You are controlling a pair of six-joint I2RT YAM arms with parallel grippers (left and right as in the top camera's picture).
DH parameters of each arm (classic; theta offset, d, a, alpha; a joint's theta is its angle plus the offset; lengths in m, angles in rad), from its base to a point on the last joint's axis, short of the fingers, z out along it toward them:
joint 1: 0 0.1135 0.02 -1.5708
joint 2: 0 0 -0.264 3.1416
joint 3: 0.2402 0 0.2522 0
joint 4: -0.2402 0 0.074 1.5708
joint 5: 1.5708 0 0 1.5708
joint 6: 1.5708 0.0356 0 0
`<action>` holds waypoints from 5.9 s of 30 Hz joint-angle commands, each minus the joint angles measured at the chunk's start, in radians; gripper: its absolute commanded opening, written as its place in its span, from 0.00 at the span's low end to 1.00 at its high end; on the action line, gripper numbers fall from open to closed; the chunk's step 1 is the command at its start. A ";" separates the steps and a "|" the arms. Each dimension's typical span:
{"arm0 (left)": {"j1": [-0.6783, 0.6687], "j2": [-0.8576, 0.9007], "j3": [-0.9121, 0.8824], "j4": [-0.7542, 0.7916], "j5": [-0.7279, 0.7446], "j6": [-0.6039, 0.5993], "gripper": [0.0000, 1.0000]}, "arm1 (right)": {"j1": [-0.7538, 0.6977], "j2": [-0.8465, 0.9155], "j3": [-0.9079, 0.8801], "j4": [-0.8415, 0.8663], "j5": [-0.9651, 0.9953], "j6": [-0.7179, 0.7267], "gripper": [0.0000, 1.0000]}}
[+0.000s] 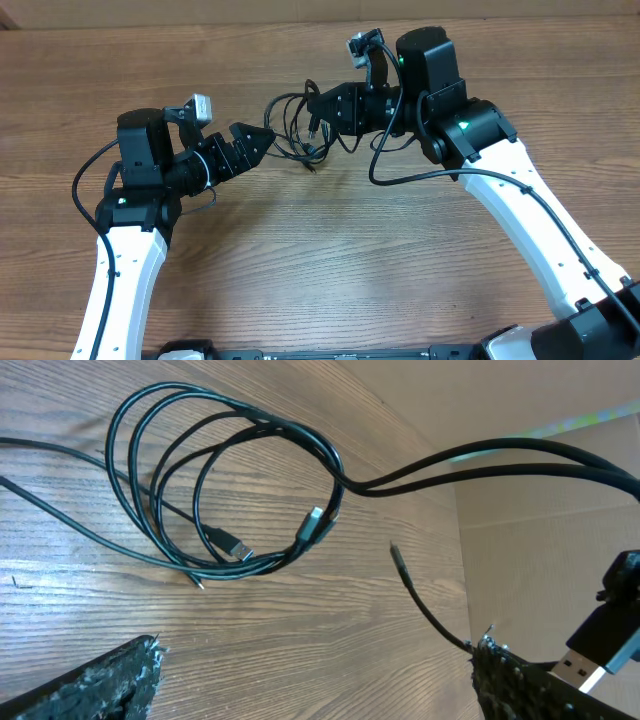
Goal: Untangle cables
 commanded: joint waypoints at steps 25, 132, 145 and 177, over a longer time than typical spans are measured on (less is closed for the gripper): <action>-0.149 0.008 0.008 0.008 -0.041 -0.057 1.00 | 0.004 -0.220 0.042 -0.134 0.239 0.039 0.04; 0.336 -0.088 0.031 0.446 0.594 0.034 0.04 | -0.037 0.290 -0.017 -0.388 0.807 0.304 0.46; 0.342 -0.084 0.031 0.255 0.467 0.057 0.10 | -0.072 0.288 -0.016 -0.324 0.471 0.076 0.33; 0.172 -0.084 0.031 0.050 0.034 0.057 0.74 | 0.071 0.550 -0.020 0.009 0.486 -0.550 0.34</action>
